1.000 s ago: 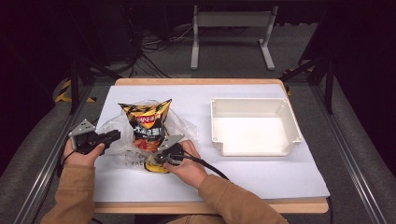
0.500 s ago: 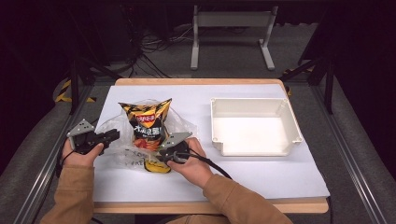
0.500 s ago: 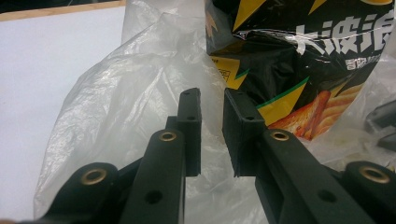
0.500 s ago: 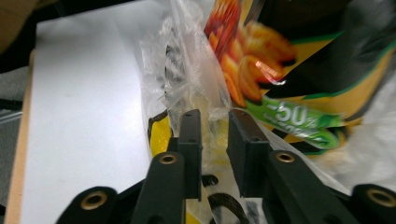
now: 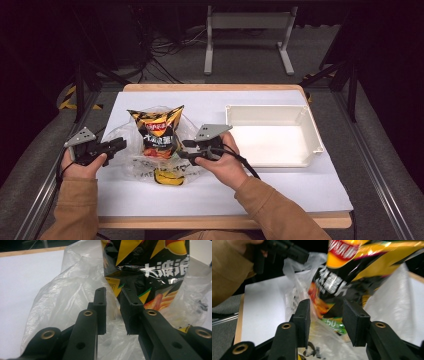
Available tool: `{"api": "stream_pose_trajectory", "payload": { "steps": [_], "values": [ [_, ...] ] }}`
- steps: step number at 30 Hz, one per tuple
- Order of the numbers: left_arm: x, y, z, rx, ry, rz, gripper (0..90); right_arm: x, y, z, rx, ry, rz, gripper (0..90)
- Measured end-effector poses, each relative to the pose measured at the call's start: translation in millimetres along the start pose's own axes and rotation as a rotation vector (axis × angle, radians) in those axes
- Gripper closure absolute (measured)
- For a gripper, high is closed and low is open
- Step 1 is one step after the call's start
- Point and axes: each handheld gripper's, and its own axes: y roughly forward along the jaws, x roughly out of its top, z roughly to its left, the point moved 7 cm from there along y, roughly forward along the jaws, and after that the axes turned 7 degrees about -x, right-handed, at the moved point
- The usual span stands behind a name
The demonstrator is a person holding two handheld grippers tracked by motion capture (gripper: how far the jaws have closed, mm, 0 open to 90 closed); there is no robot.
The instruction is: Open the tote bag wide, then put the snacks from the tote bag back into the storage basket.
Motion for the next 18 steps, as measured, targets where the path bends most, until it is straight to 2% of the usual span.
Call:
{"api": "stream_pose_trajectory", "payload": {
  "steps": [6,9,13,18],
  "values": [
    [1.7,-1.4,-1.3,-0.009,0.0,-0.001,70.9,15.3,-14.5,-8.6,0.011,0.008,-0.021,51.0],
    [2.1,-3.1,-1.9,-0.023,-0.002,0.003,70.3,23.9,-18.5,-11.2,0.044,0.008,-0.031,47.0],
    [4.0,-4.8,-1.6,-0.028,-0.009,-0.014,68.1,35.4,-18.5,-17.3,0.07,0.01,-0.036,41.4],
    [3.7,-3.8,-1.6,-0.024,-0.008,-0.011,67.4,48.1,-15.5,-26.7,0.059,0.019,-0.04,39.0]
  ]
}}
